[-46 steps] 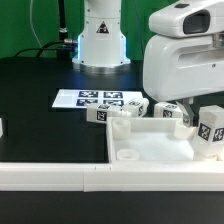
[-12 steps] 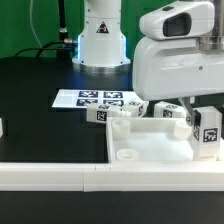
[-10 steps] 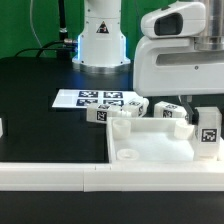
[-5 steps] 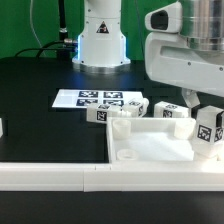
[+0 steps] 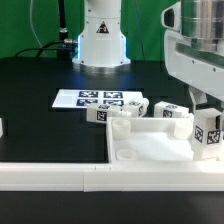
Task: Assemble one leg
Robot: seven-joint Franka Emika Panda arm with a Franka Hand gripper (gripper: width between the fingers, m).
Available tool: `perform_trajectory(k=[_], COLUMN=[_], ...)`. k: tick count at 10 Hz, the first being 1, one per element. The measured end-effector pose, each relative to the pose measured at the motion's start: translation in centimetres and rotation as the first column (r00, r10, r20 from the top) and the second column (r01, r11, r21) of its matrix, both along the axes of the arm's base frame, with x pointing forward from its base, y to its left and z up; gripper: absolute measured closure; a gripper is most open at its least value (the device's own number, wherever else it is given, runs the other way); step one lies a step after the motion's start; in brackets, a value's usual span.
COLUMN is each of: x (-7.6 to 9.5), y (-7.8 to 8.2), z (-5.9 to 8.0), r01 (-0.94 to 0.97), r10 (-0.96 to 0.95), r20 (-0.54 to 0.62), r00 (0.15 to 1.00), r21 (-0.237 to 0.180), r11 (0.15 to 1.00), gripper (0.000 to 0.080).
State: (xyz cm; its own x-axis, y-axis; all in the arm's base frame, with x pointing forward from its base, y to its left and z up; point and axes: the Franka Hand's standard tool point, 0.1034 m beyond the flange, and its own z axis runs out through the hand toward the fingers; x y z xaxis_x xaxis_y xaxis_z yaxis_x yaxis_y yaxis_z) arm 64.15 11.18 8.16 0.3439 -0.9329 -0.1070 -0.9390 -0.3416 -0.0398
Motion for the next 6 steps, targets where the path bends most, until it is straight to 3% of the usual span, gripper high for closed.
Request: perform_trajectory(k=[1,2,3,6], x=[-0.3,-0.3,-0.4,-0.7], y=[0.2,0.1,0.3,1.1], z=[-0.2,-0.3,-0.5,-0.8], r01=[-0.13,-0.301,-0.48,-0.681], r10=[0.13,0.302,0.481,0.683], r20=[-0.001,0.015,0.023,0.052], r00=[0.991,0.953,0.877,0.729], r21=[-0.011,-0.016,-0.028,-0.045], r11=[0.991,0.953,0.877,0.731], gripper=[0.0262,0.0262,0.0173,0.0151])
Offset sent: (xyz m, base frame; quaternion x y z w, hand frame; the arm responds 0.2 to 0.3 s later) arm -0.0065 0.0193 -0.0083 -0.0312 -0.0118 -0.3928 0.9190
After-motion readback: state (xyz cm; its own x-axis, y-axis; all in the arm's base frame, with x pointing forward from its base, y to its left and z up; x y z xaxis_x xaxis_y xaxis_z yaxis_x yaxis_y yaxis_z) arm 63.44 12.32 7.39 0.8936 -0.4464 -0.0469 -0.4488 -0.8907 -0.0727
